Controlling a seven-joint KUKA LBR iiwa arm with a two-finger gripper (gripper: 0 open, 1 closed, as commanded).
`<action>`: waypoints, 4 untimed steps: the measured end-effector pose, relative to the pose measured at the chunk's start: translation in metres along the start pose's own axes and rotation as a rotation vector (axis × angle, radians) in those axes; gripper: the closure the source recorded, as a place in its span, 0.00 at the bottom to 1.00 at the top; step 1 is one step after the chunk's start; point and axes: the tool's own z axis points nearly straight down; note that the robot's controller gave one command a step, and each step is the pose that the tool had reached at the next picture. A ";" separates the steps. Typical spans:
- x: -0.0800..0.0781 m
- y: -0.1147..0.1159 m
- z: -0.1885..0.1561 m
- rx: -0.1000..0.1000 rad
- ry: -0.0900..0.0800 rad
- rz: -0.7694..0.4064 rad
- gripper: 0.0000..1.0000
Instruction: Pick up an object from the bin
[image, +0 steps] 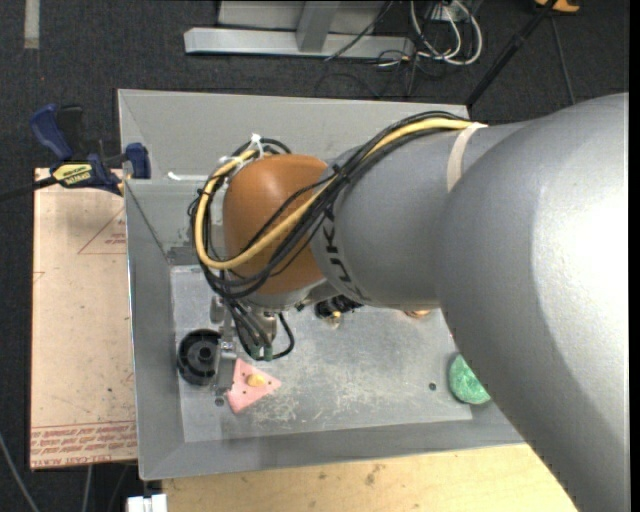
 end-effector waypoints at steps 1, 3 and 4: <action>0.007 0.016 0.067 -0.002 -0.006 -0.092 0.00; 0.013 0.011 0.064 -0.005 -0.007 0.216 1.00; 0.013 0.011 0.062 -0.002 -0.002 0.216 1.00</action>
Offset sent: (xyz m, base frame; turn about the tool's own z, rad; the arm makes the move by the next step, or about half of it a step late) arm -0.0137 0.0112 -0.0660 0.2164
